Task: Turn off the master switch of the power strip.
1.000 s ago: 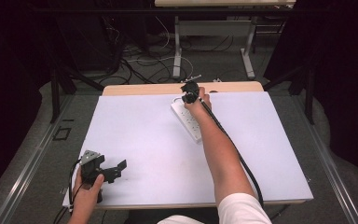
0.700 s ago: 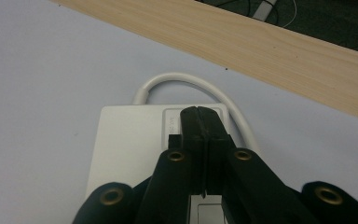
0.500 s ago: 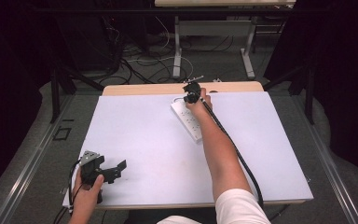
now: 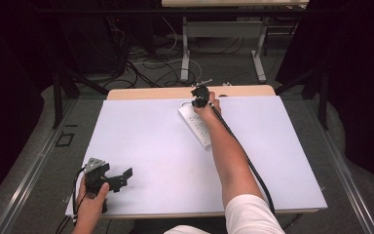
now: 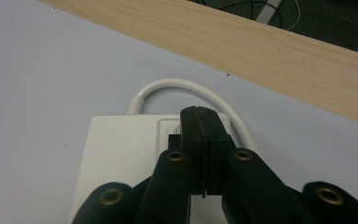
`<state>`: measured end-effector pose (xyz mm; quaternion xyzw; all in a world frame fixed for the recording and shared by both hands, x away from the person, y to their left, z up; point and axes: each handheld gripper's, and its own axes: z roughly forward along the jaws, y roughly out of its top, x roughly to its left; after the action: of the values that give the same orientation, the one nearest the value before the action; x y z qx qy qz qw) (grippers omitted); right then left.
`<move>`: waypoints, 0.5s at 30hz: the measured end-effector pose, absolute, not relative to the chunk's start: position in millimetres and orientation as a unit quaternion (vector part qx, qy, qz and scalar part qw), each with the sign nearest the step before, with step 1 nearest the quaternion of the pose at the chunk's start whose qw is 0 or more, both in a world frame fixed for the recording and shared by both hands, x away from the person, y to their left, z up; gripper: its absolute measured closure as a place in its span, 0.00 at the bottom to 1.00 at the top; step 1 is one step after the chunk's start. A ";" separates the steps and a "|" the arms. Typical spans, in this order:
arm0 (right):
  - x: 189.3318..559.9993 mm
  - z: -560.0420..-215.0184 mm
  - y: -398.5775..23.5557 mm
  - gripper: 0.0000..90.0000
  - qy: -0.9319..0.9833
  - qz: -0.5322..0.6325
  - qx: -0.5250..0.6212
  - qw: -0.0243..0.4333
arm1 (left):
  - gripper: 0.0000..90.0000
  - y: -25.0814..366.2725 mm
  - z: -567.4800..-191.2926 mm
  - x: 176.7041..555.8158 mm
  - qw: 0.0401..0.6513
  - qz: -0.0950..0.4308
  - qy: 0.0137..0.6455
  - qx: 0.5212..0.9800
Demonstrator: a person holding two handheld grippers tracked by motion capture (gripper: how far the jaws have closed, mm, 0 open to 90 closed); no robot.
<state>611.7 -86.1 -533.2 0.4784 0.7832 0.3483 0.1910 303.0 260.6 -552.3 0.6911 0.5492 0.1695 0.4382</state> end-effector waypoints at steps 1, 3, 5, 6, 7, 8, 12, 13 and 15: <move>611.5 -533.7 -85.5 1.00 0.782 0.352 0.479 0.191 | 0.01 260.6 -552.3 303.0 0.436 0.168 0.551 0.691; 611.3 -533.9 -84.5 1.00 0.783 0.351 0.476 0.195 | 0.01 260.4 -552.6 303.3 0.436 0.169 0.550 0.691; 611.5 -533.8 -85.0 1.00 0.783 0.350 0.476 0.194 | 0.01 259.9 -552.3 303.0 0.437 0.169 0.550 0.691; 611.6 -533.8 -85.2 1.00 0.782 0.352 0.477 0.192 | 0.01 259.7 -552.1 302.8 0.438 0.169 0.550 0.691; 611.7 -534.5 -85.2 1.00 0.779 0.358 0.479 0.190 | 0.01 259.6 -552.1 302.8 0.438 0.169 0.550 0.691; 611.5 -534.1 -85.6 1.00 0.780 0.354 0.481 0.189 | 0.01 259.4 -552.3 302.8 0.438 0.169 0.549 0.691; 611.6 -533.9 -85.2 1.00 0.786 0.350 0.475 0.185 | 0.01 258.9 -552.4 302.4 0.436 0.169 0.549 0.692; 611.3 -534.0 -84.8 1.00 0.786 0.350 0.475 0.186 | 0.01 258.9 -552.4 302.4 0.436 0.169 0.549 0.692; 610.8 -534.2 -84.5 1.00 0.790 0.344 0.473 0.185 | 0.01 258.7 -552.3 302.6 0.437 0.169 0.549 0.692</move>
<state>610.8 -84.5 -534.2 0.4730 0.7896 0.3442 0.1854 302.6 258.7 -552.3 0.6920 0.5492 0.1693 0.4370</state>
